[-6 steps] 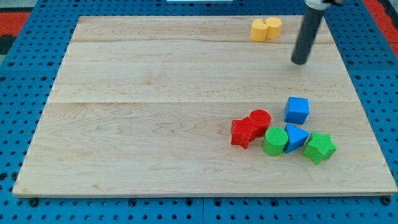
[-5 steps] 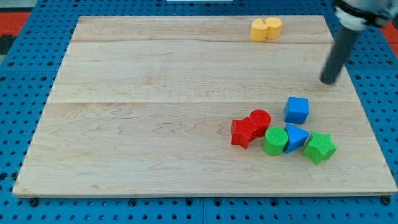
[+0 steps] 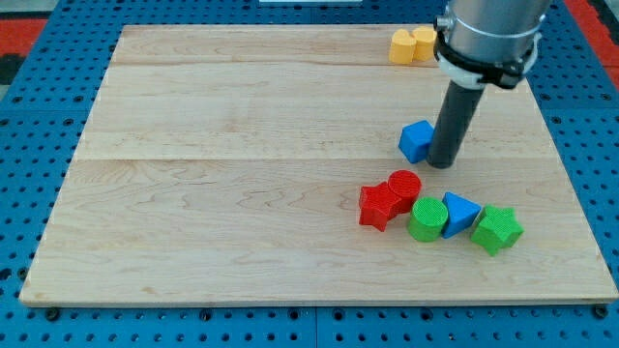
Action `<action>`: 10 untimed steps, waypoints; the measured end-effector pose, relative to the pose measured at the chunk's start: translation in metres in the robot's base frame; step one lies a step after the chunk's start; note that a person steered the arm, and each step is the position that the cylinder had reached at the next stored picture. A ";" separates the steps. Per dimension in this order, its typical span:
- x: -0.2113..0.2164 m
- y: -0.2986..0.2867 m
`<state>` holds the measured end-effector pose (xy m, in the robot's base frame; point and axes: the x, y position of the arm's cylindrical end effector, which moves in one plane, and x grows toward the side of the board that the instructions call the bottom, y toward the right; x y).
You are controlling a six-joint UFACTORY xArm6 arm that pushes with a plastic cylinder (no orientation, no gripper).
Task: Move the blue cube towards the top center of the board
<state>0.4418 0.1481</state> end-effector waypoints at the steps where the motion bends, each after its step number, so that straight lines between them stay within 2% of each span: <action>1: -0.017 -0.023; 2: -0.013 -0.078; 3: 0.040 -0.141; 4: 0.088 -0.160; 5: 0.114 -0.132; 8: 0.045 0.012; 9: 0.040 0.035; 10: 0.061 0.027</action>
